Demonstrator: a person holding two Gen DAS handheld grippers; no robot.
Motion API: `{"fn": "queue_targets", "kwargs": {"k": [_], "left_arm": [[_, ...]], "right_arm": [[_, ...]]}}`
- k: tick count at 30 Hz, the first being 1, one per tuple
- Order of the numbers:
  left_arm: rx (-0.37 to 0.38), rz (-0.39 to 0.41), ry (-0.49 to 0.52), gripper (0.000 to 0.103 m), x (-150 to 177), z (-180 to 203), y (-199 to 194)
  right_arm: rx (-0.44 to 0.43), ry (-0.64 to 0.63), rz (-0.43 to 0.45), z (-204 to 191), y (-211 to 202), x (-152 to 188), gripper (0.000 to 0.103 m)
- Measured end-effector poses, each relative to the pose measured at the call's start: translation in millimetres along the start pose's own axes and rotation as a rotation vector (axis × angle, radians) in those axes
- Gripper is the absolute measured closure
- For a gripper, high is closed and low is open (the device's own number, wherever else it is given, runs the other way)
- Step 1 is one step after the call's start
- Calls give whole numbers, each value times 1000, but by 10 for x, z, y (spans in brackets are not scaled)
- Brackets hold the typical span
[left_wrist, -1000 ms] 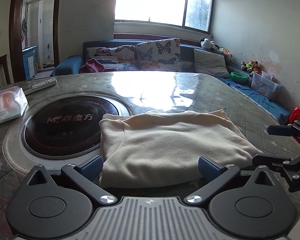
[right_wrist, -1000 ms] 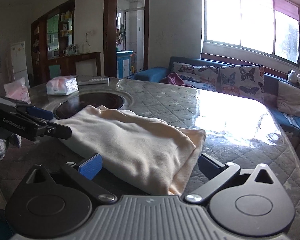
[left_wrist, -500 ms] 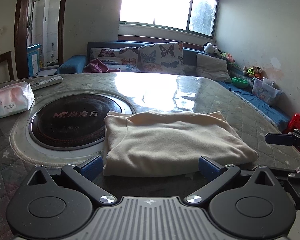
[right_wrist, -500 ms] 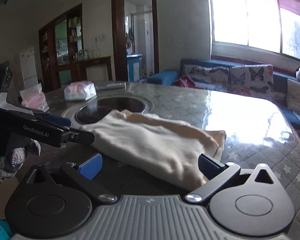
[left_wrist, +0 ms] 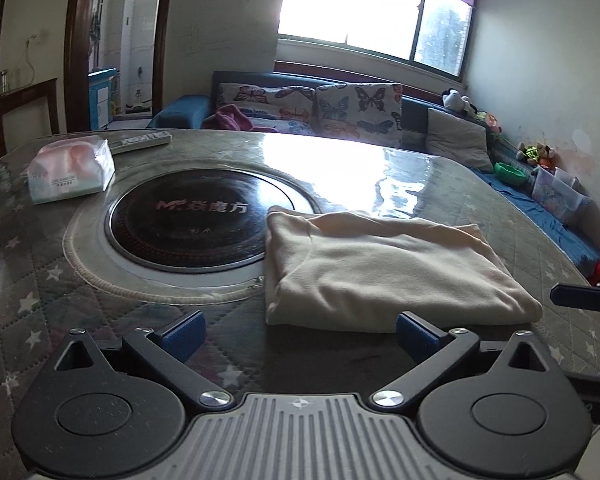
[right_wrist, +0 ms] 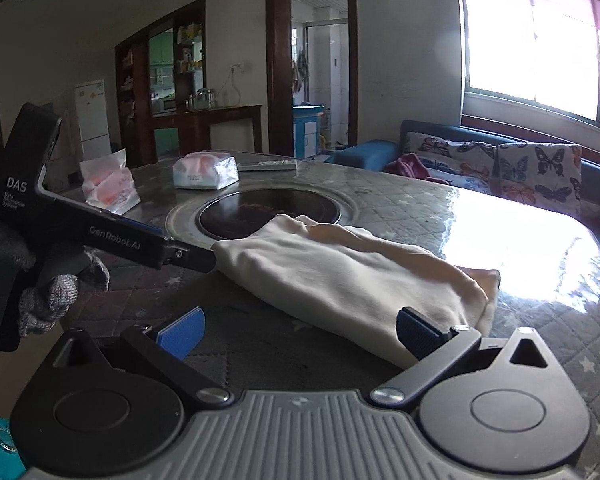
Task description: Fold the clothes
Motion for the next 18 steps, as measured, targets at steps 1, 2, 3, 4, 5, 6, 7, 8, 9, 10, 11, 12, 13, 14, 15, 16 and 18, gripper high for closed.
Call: {"fn": "queue_targets", "kwargs": {"k": [1, 2, 3, 4, 5, 6, 7, 8, 9, 10, 11, 12, 13, 14, 15, 16, 18], "left_arm": [[-5, -1, -8, 4, -3, -25, -2], [-10, -1, -16, 6, -7, -50, -3], [-16, -2, -23, 9, -10, -75, -5], [-20, -5, -35, 10, -26, -99, 11], [-25, -9, -41, 10, -48, -116, 39], [-31, -11, -41, 12, -70, -128, 69], [-38, -13, -41, 15, -91, -140, 99], [-44, -17, -43, 17, -110, -156, 133], [-49, -23, -44, 19, -127, -175, 170], [-55, -28, -46, 21, -143, -194, 207], [-61, -33, -48, 21, -160, -214, 244], [-64, -39, -47, 21, -169, -230, 282], [-65, -45, -44, 22, -174, -245, 321], [-65, -52, -41, 23, -173, -258, 354], [-63, -59, -38, 25, -168, -270, 382], [-61, -65, -35, 26, -164, -281, 410], [-57, -78, -31, 27, -154, -306, 461]], "right_arm": [[-1, -5, -3, -12, 22, -10, 0], [-6, -11, -5, -21, 42, -20, 0], [-10, -16, -6, -29, 62, -28, 0], [-11, -22, -8, -33, 82, -34, 0], [-11, -26, -9, -35, 100, -41, 0], [-11, -31, -11, -28, 137, -57, 0], [-11, -35, -12, -20, 173, -72, 0], [-13, -34, -13, -11, 200, -84, 0], [-23, -29, -16, 5, 241, -102, 0], [-35, -24, -20, 21, 283, -120, 0], [-61, -19, -27, 31, 347, -149, 0], [-81, -19, -33, 25, 399, -168, 0], [-101, -18, -40, 17, 452, -186, 0], [-123, -20, -46, -5, 507, -203, 0], [-146, -21, -52, -27, 563, -219, 0], [-168, -23, -57, -49, 619, -235, 0], [-206, -37, -65, -104, 731, -264, 0]]}}
Point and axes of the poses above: each gripper's, at about its wrist camera, not at the fingertips, and y roughly the way its jaws point, z to its right, x to its underside, the point moved 3 cm from there along y, roughly the way its jaws point, and after that the axes turned 2 degrees about z, right-handed, at the moved point
